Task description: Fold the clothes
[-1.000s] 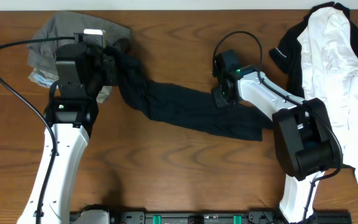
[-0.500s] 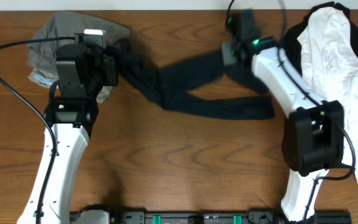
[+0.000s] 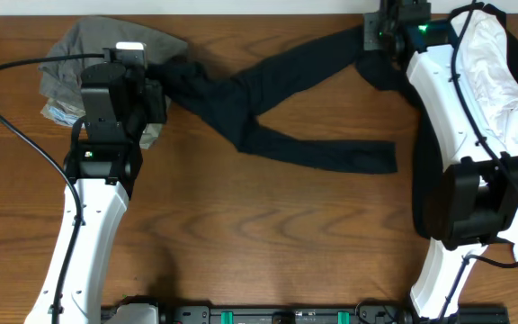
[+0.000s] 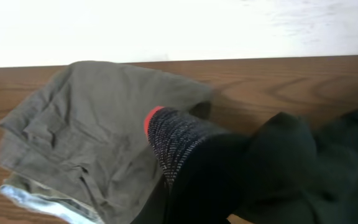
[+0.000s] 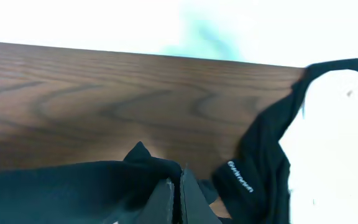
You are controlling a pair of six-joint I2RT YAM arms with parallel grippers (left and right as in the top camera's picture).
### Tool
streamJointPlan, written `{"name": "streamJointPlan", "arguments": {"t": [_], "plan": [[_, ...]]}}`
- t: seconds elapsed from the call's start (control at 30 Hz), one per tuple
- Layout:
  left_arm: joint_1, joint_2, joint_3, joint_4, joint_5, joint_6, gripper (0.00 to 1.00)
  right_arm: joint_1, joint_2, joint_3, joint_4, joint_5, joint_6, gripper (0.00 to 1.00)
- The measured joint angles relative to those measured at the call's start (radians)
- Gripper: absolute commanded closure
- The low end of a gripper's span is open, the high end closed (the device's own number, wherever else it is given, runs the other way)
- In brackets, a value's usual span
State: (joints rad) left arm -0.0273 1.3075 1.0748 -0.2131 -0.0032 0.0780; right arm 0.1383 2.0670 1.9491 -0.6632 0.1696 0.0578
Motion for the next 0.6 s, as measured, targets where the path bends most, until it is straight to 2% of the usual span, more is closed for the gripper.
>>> {"name": "streamJointPlan", "arguments": {"t": [0.4, 0.6], "plan": [[0.000, 0.000, 0.000, 0.000, -0.053, 0.000, 0.94, -0.074, 0.000, 0.000, 0.201, 0.003, 0.006, 0.99], [0.000, -0.003, 0.000, 0.000, -0.056, 0.000, 0.94, -0.081, -0.006, 0.002, 0.225, 0.003, 0.010, 0.99]]}}
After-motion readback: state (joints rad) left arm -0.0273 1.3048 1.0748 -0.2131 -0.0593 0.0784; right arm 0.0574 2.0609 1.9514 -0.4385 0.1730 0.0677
